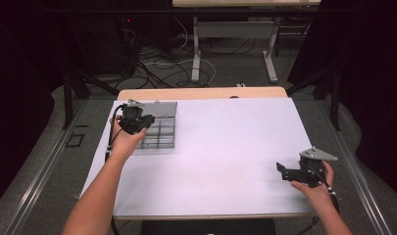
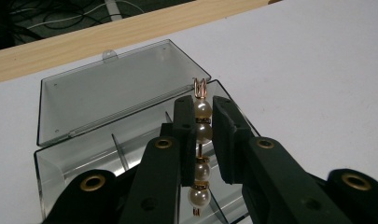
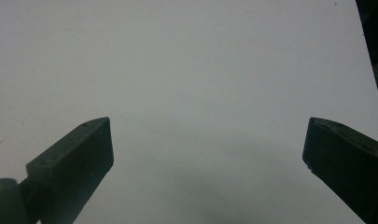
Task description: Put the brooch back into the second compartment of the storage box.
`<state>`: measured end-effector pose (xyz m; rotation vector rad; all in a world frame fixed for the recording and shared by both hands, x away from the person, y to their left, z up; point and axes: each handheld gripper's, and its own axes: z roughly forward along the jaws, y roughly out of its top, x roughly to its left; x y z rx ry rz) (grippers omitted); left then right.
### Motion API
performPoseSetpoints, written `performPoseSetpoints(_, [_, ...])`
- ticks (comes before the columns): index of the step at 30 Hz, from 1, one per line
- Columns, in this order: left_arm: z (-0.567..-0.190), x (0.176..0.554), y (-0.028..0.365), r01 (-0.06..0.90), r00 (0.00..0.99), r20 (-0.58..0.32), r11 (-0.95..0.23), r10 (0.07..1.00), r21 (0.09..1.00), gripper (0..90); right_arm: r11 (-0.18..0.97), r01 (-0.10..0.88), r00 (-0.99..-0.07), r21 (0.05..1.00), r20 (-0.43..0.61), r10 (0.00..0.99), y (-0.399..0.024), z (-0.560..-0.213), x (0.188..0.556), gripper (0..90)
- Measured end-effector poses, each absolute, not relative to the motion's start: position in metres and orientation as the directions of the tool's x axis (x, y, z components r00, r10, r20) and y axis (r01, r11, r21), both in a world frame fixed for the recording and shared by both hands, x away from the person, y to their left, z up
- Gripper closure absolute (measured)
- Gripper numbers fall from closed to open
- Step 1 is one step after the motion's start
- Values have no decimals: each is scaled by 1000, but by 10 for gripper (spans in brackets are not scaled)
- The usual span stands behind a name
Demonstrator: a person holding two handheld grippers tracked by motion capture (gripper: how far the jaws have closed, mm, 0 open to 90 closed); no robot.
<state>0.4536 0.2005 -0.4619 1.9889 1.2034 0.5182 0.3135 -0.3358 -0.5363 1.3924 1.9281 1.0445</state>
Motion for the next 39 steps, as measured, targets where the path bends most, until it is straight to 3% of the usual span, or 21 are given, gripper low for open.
performPoseSetpoints(39, [-497, 489, 209, 583, 453, 2, -298, 891, 756, 803, 173, 525, -304, 833, -6, 953, -337, -536, 313, 18])
